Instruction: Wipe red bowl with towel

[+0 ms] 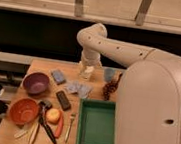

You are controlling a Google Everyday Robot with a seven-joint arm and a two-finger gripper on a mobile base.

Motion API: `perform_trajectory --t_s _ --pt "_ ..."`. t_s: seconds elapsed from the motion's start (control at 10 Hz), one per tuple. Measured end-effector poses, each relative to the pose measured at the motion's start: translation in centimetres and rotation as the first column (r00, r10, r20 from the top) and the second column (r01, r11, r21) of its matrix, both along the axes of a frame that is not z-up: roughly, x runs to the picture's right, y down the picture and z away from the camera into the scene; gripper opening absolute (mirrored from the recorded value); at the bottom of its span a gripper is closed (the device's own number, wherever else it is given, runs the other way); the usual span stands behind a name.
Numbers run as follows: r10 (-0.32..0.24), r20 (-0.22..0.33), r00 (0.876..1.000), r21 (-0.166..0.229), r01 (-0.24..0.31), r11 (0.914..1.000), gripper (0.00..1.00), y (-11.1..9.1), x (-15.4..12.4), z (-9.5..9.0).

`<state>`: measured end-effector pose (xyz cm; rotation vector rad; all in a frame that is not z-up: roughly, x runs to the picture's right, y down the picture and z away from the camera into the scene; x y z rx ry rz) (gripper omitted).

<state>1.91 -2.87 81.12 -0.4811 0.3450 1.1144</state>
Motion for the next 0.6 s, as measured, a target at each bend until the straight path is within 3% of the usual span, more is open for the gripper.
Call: perform_trajectory --t_s 0.2,0.4,0.6 --pt "0.000 0.003 1.000 -0.005 0.000 1.0000 0.80 0.2 -0.3 0.1" --pt "0.005 -0.003 1.000 -0.038 -0.005 0.9993 0.80 1.2 -0.5 0.6" --pt "0.006 -0.005 1.000 -0.099 -0.006 0.9951 0.80 4.2 -1.6 2.7"
